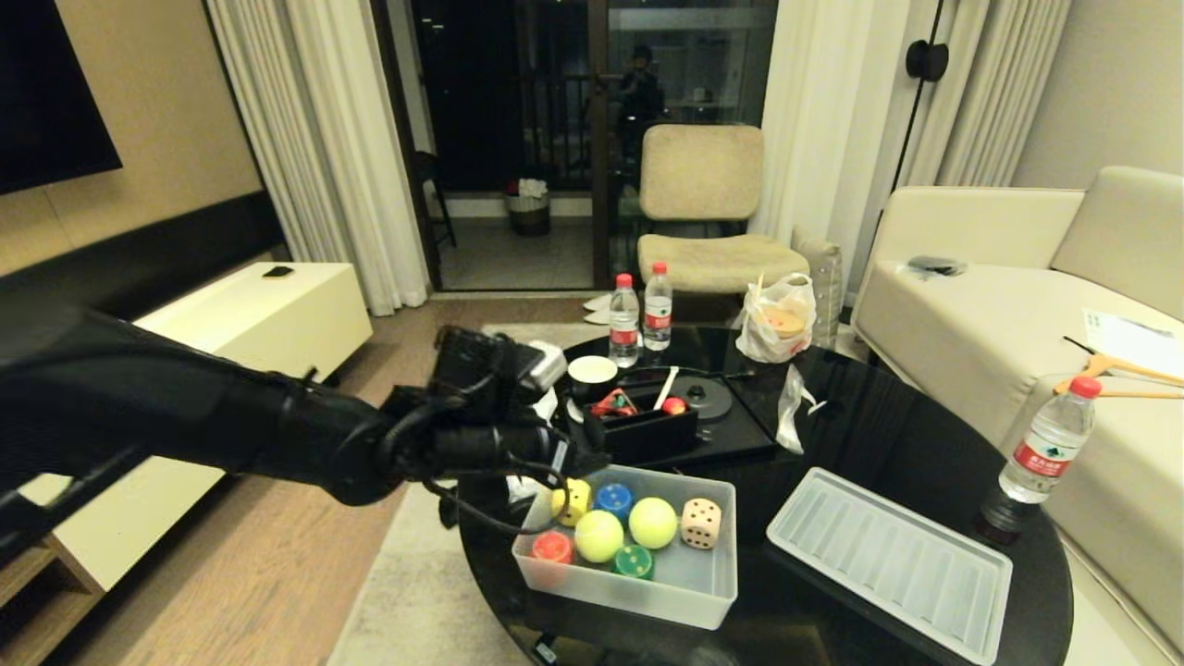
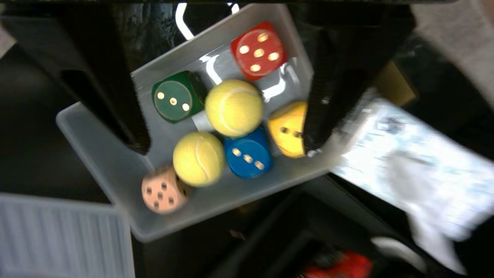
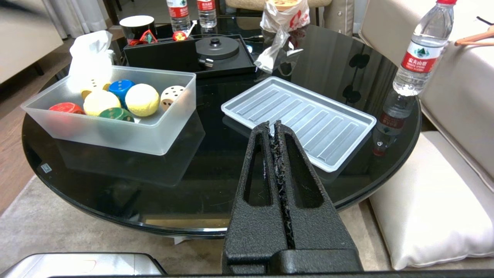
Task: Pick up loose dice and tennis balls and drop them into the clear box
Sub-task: Close the lid
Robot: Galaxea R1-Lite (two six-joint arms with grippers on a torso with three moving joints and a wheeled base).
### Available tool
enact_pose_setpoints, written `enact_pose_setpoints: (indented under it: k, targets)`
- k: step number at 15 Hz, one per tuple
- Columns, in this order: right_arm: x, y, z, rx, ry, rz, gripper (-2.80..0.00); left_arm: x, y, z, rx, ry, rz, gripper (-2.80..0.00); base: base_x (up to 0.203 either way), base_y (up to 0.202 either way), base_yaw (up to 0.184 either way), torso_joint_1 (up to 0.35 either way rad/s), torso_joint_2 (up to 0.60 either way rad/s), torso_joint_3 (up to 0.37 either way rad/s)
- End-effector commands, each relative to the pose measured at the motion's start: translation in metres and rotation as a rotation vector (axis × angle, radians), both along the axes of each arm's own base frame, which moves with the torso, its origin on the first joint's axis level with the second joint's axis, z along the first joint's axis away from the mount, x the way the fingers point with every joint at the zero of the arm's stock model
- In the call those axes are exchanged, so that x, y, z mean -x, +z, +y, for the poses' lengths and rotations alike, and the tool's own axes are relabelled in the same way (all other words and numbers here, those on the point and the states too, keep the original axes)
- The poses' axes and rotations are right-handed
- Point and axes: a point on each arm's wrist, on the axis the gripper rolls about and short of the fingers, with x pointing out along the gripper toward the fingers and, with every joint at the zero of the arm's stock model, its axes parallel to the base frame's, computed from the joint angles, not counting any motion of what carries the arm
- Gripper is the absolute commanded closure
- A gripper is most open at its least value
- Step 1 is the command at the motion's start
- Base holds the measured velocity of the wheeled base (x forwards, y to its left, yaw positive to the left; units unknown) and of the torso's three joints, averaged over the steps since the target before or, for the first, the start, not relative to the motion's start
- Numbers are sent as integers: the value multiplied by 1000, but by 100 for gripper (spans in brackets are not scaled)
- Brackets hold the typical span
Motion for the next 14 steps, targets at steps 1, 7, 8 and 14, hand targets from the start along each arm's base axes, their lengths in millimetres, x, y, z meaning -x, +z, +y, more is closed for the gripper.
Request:
enact_pose_setpoints:
  k: [1, 7, 8, 14]
  targets:
    - [0, 0, 0, 0, 0, 1, 0, 22, 84, 47, 99, 67, -142, 0, 0, 0, 0, 0, 0, 0]
    - [0, 0, 0, 0, 0, 1, 0, 105, 163, 160, 173, 275, -315, 0, 0, 0, 0, 0, 0, 0]
    - [0, 0, 0, 0, 0, 1, 0, 131, 166, 173, 181, 289, -337, 0, 0, 0, 0, 0, 0, 0]
    - [0, 0, 0, 0, 0, 1, 0, 271, 116, 229, 176, 416, -393, 0, 0, 0, 0, 0, 0, 0]
